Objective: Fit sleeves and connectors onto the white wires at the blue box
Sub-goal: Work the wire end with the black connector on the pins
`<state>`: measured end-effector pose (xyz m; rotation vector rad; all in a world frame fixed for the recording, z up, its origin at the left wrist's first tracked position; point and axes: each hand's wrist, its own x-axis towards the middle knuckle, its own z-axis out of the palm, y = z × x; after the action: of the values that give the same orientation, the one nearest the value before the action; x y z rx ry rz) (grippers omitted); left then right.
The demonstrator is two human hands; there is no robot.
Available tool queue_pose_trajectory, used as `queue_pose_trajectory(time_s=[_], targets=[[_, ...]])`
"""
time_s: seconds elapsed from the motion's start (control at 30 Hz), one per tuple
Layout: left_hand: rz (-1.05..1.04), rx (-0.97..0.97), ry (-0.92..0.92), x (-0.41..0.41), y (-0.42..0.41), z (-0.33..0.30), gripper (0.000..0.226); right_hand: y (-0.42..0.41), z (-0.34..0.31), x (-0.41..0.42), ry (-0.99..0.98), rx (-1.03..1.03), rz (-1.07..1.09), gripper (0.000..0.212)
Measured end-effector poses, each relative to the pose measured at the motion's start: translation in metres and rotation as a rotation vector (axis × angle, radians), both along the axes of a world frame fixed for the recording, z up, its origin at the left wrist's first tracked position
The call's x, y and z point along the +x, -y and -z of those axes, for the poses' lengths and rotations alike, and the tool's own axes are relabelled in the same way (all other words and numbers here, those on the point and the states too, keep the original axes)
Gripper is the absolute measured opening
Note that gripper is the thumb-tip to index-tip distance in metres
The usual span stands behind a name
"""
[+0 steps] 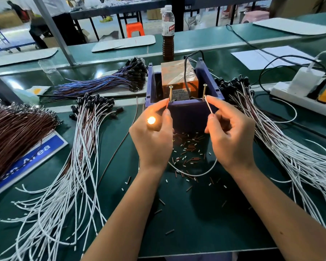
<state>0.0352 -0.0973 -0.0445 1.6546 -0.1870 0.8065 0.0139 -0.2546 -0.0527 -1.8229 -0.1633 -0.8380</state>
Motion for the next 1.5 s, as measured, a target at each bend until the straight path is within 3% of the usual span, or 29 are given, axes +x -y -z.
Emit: queue_pose_trajectory(time_s=[1.17,1.37,1.5], targets=[[0.06,-0.1,-0.056,0.0,0.0,-0.002,0.017,0.0,0.0,0.001,-0.012,0.011,-0.003,0.039],[0.055,-0.158,-0.005,-0.009,0.001,-0.007,0.017,0.001,-0.001,0.002,-0.014,0.06,0.026,0.037],[0.161,-0.129,0.033,-0.019,0.014,-0.018,0.019,0.013,-0.006,0.003,-0.012,0.076,0.062,0.036]])
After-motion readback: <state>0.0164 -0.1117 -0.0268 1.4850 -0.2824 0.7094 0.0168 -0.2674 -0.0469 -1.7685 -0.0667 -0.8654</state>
